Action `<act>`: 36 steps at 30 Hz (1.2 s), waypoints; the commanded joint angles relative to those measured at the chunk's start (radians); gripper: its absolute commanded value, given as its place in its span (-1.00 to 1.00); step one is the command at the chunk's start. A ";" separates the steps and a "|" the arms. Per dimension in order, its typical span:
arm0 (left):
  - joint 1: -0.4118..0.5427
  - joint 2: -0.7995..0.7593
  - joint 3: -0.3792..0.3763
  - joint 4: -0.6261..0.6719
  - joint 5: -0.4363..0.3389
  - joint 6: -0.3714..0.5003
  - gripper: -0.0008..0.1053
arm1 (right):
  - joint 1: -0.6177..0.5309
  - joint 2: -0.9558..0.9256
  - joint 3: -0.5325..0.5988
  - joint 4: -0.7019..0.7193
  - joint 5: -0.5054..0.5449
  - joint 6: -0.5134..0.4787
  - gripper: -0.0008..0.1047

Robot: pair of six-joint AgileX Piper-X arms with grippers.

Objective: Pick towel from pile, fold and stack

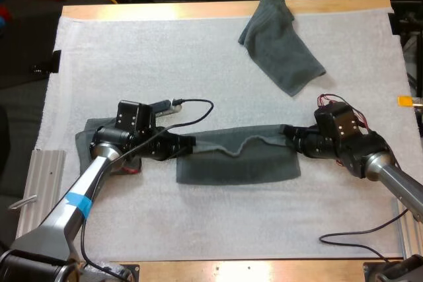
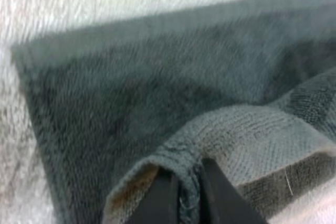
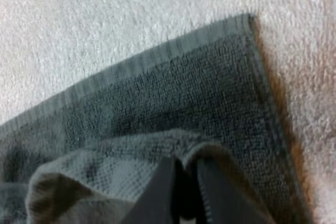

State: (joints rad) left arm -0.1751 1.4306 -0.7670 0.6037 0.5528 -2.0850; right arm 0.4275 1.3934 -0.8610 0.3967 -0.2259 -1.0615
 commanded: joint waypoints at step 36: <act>-0.001 0.002 -0.063 0.005 -0.002 0.028 0.29 | -0.005 0.069 -0.005 -0.236 -0.047 -0.020 0.37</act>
State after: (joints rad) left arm -0.1751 1.4472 -0.8193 0.6150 0.5390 -2.0591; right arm 0.4275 1.4594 -0.8610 0.1668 -0.2632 -1.0691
